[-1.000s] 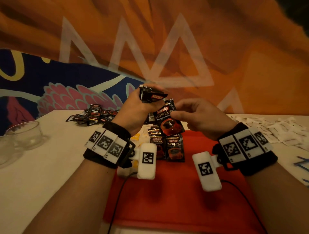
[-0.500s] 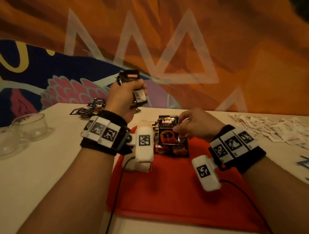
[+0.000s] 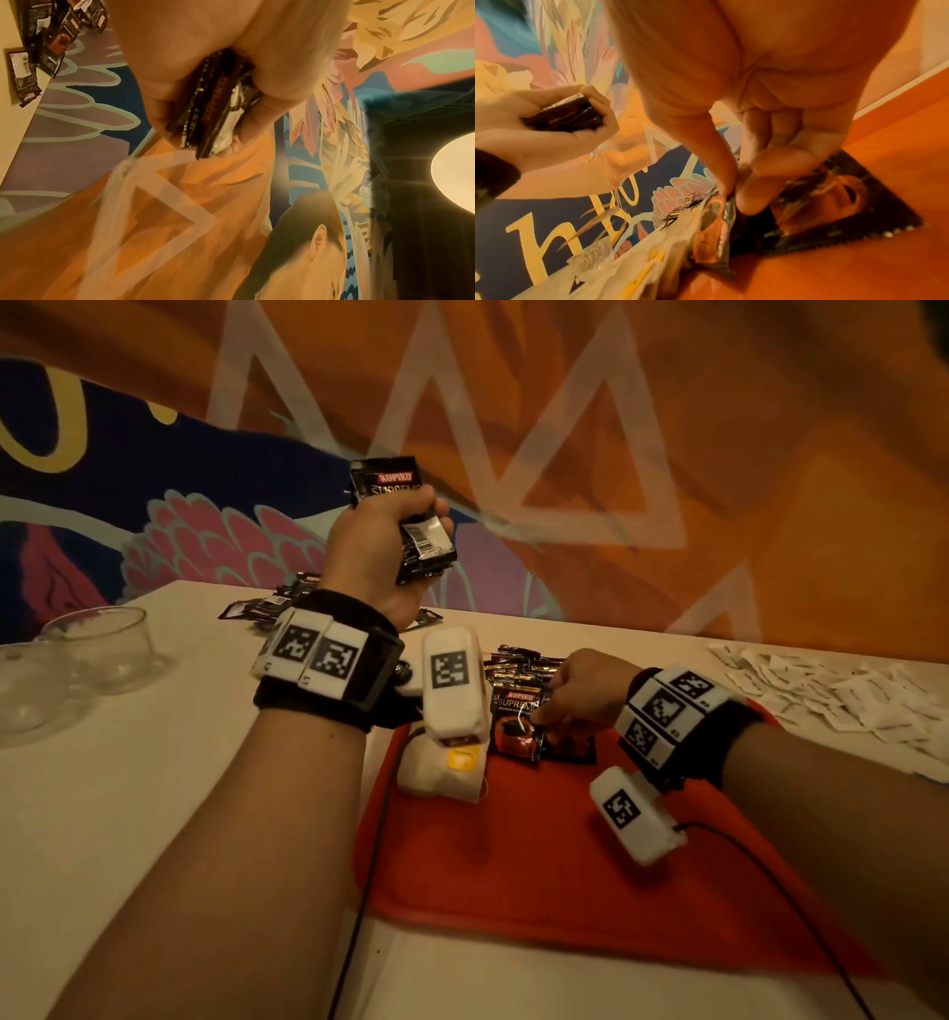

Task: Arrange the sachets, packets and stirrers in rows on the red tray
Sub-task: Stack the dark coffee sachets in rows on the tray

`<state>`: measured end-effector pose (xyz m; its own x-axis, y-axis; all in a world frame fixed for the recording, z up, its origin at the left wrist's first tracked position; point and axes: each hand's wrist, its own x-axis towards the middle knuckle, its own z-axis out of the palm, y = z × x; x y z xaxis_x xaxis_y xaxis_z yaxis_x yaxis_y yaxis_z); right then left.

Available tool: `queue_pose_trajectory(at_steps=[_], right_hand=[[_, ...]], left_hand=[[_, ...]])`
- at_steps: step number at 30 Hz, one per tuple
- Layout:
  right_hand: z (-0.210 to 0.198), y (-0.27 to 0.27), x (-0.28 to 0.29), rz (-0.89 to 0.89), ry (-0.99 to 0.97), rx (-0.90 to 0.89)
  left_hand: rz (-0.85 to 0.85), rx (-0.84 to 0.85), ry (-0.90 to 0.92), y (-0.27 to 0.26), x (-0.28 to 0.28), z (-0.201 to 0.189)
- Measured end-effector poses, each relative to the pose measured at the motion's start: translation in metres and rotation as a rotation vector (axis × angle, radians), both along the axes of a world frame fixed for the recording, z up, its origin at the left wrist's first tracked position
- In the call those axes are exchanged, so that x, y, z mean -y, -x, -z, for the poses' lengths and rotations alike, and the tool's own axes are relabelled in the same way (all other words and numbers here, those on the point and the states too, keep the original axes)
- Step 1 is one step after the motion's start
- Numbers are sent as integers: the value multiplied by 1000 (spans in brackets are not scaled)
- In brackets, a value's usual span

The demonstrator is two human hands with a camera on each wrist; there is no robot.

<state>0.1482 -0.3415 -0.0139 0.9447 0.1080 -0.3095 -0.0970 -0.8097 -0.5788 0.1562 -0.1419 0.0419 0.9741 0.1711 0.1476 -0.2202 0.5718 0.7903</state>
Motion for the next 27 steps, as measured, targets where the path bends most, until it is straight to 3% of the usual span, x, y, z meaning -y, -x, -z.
queue_pose_trajectory(at_steps=[27], right_hand=[[20, -18, 6, 48, 16, 208]], left_hand=[[22, -28, -59, 2, 4, 4]])
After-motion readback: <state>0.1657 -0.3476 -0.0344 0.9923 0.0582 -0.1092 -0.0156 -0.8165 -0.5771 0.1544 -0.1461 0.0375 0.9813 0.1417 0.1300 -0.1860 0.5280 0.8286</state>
